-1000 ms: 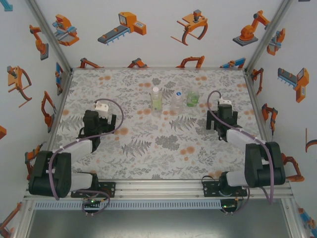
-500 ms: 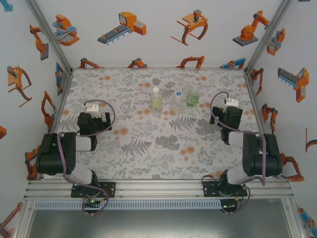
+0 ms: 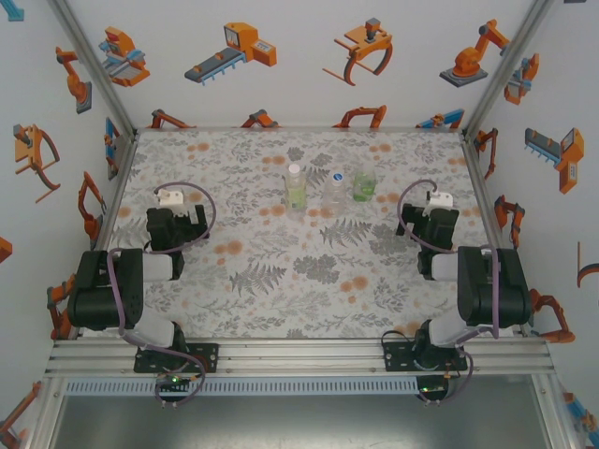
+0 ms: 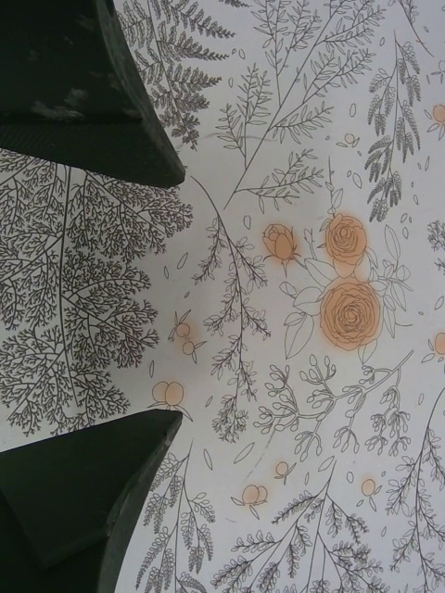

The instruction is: Screw on the bottle caps

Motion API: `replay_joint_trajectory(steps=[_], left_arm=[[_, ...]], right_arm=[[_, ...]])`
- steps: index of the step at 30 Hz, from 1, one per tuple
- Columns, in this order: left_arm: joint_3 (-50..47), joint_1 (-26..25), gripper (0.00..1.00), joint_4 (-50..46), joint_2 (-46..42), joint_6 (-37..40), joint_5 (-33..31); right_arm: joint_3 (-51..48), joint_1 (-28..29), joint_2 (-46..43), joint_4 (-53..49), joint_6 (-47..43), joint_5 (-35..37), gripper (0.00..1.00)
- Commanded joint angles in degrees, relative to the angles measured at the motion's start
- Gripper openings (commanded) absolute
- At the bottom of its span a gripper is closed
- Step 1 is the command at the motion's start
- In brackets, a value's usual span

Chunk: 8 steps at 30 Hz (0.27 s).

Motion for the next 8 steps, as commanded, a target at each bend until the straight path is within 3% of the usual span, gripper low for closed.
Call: replay_joint_trajectory(steps=[1, 8], left_arm=[[1.3, 0.0, 0.97, -0.5, 0.2, -1.5, -0.6], [1.4, 0.2, 0.97, -0.6, 0.2, -1.6, -0.3]], right_arm=[[-0.1, -0.1, -0.1, 2.4, 1.0, 0.6, 0.99], [0.0, -0.1, -0.2, 1.8, 0.2, -1.1, 0.99]])
